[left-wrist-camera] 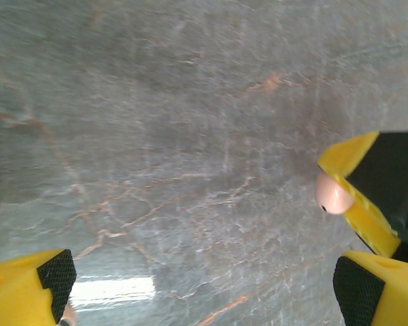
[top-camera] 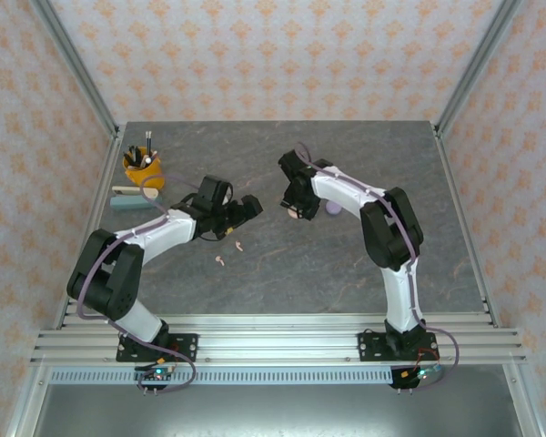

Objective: Insert wireless bluetooth earbuds into charging case

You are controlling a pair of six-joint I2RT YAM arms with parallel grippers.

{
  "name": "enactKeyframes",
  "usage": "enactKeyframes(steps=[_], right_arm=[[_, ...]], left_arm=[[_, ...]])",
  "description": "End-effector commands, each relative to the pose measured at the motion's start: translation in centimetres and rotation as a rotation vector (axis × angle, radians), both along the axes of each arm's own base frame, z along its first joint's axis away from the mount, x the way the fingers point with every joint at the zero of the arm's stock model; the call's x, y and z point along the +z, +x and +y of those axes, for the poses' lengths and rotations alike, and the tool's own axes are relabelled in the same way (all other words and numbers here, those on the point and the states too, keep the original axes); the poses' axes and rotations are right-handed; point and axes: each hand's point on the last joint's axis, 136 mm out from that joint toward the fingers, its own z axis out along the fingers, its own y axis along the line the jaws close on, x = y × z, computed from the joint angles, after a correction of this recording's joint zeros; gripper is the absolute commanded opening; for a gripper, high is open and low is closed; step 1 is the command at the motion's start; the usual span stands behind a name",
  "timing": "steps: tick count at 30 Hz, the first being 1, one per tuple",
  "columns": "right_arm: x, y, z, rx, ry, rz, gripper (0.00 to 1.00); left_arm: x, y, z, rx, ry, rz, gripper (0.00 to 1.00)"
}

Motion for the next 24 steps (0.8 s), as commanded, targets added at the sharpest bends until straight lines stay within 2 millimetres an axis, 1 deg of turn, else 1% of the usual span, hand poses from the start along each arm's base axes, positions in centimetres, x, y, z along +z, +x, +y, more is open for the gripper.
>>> enactKeyframes(steps=[1, 5, 12, 16, 19, 24], right_arm=[[3.1, 1.5, 0.6, -0.053, 0.082, -0.063, 0.5], [3.4, 2.1, 0.8, -0.094, 0.144, -0.066, 0.5], [4.4, 3.1, 1.3, -0.145, 0.229, -0.075, 0.5], [4.8, 3.5, 1.7, -0.168, 0.273, -0.07, 0.5], [4.7, 3.6, 2.0, -0.177, 0.297, -0.059, 0.5], [4.5, 3.5, 2.2, -0.197, 0.329, -0.042, 0.49]], left_arm=[[2.0, 1.7, -2.2, -0.036, -0.075, -0.148, 0.99], [1.7, 2.0, -3.9, -0.071, -0.091, -0.206, 0.99], [1.2, 3.1, -6.1, -0.085, -0.136, -0.279, 0.95], [0.0, 3.6, -7.0, -0.087, -0.159, -0.281, 0.89], [-0.8, 4.0, -7.2, -0.076, -0.168, -0.283, 0.83], [-1.3, 4.8, -7.7, -0.065, -0.193, -0.301, 0.75]])
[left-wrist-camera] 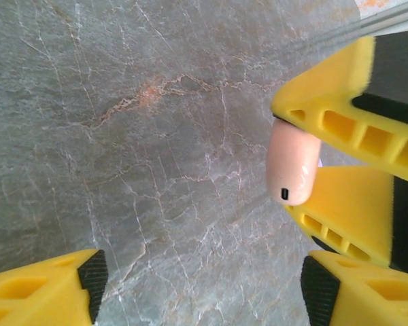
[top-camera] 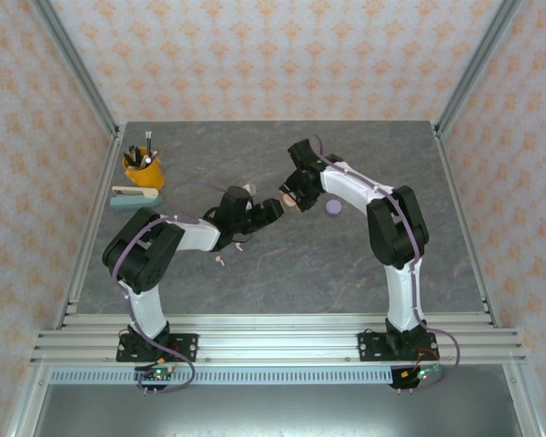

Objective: Insert wireless bluetooth earbuds into charging case

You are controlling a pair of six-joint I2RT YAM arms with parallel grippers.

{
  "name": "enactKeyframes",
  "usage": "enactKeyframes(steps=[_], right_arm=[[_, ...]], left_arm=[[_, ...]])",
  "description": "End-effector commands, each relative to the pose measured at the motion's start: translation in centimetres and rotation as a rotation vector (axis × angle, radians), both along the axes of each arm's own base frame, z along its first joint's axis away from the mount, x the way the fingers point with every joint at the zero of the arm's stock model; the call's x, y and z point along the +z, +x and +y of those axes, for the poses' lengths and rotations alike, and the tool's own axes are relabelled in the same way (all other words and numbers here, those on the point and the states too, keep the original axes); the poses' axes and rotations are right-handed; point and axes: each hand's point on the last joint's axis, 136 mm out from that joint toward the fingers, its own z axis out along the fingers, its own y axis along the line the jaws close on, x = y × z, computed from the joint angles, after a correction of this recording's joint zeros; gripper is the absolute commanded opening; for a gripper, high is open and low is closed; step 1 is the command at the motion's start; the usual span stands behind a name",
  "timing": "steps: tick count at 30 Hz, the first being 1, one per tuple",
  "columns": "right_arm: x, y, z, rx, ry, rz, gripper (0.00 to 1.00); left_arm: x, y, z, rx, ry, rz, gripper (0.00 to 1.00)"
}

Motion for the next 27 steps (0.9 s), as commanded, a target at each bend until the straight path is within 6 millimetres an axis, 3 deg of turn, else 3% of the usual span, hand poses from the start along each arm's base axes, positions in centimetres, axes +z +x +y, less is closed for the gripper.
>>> enactKeyframes(steps=[1, 8, 27], right_arm=[[2.4, 0.6, 0.4, -0.031, 0.066, -0.034, 0.49], [2.3, 0.5, 0.2, -0.038, 0.069, -0.022, 0.49], [1.3, 0.2, 0.7, -0.04, 0.096, 0.007, 0.48]], left_arm=[[1.3, 1.3, -0.8, 0.012, -0.049, -0.076, 0.74], [0.7, 2.5, -1.6, 0.017, -0.087, -0.089, 0.69], [2.1, 4.7, -3.0, 0.018, -0.142, -0.135, 0.65]])
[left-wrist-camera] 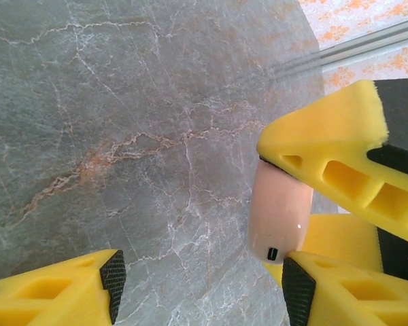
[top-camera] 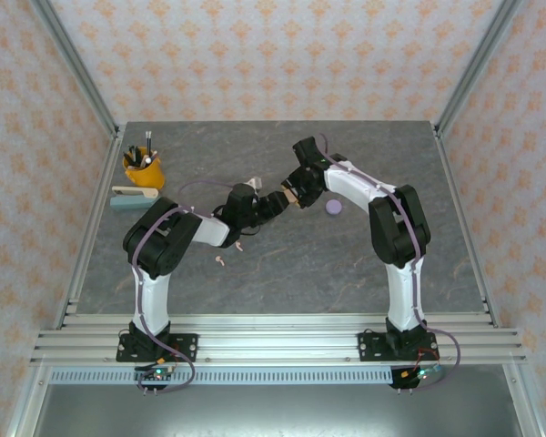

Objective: Insert wireless bluetooth earbuds into charging case

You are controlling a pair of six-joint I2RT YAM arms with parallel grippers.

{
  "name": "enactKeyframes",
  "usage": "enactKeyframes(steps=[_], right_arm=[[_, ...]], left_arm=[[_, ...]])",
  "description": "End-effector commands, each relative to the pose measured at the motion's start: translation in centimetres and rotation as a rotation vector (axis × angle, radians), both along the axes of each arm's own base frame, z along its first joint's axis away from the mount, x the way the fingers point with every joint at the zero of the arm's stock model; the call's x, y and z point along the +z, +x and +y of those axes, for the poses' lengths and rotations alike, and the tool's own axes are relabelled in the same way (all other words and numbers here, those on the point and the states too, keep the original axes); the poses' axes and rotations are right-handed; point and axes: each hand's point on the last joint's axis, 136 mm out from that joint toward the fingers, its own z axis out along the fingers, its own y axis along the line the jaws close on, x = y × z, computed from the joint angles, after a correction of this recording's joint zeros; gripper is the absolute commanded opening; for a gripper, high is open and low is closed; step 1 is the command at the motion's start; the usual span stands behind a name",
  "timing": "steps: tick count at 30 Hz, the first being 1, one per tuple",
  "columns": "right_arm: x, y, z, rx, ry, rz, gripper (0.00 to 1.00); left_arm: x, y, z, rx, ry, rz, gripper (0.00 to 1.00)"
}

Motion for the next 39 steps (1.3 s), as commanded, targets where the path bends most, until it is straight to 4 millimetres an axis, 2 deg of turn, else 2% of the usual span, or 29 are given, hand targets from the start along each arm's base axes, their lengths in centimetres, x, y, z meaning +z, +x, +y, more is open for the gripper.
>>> enactKeyframes(steps=[1, 19, 39], right_arm=[[1.0, -0.9, 0.9, 0.015, 0.037, 0.01, 0.48], [0.2, -0.9, 0.5, 0.002, 0.036, 0.018, 0.48], [0.3, -1.5, 1.3, 0.006, 0.111, 0.031, 0.47]], left_arm=[[2.0, 1.0, -0.9, -0.002, -0.038, -0.06, 0.65], [2.9, -0.7, 0.0, -0.019, 0.006, -0.059, 0.65], [3.0, 1.7, -1.4, -0.016, -0.014, -0.08, 0.62]])
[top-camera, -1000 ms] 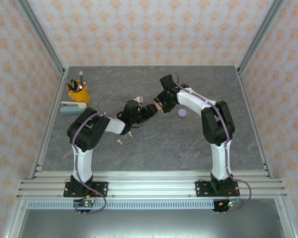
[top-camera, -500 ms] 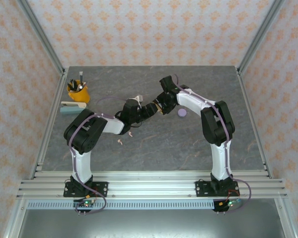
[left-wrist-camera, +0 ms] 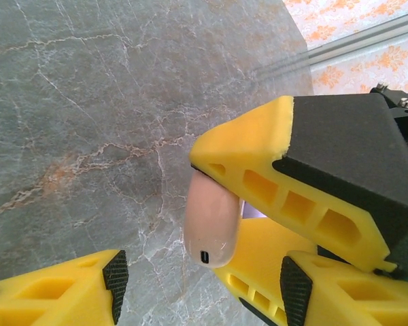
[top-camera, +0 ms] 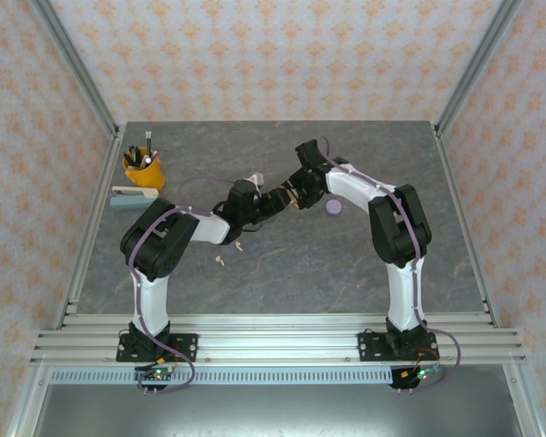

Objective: Insert wireless bluetooth earbuds into charging case

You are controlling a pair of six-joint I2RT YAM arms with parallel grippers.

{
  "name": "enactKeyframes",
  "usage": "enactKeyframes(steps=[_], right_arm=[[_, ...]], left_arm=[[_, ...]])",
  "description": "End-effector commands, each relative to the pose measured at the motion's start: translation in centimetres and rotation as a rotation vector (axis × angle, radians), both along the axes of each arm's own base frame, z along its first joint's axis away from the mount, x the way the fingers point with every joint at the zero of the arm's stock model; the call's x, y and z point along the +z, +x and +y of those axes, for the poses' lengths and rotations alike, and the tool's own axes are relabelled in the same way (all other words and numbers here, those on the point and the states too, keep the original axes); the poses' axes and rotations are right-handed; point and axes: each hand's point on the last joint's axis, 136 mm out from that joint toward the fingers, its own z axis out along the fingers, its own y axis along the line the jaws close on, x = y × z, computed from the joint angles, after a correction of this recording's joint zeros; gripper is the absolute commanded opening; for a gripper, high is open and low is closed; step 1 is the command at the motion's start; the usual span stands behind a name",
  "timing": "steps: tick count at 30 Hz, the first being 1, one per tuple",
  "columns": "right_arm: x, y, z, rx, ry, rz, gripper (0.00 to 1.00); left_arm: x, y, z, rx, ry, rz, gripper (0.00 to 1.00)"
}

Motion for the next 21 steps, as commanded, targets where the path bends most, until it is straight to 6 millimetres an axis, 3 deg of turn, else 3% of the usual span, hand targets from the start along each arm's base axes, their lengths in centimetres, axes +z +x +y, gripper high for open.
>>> enactKeyframes(steps=[1, 14, 21], right_arm=[[1.2, -1.6, 1.3, 0.025, 0.063, 0.022, 0.47], [1.1, -1.1, 2.7, -0.057, 0.215, 0.048, 0.47], [0.8, -0.9, 2.3, -0.103, 0.243, 0.059, 0.46]], left_arm=[[1.5, 1.3, -1.0, -0.003, -0.018, -0.062, 0.62], [0.8, 1.2, -0.9, 0.013, -0.018, -0.065, 0.56], [0.0, 0.4, -0.5, 0.01, 0.003, -0.055, 0.56]])
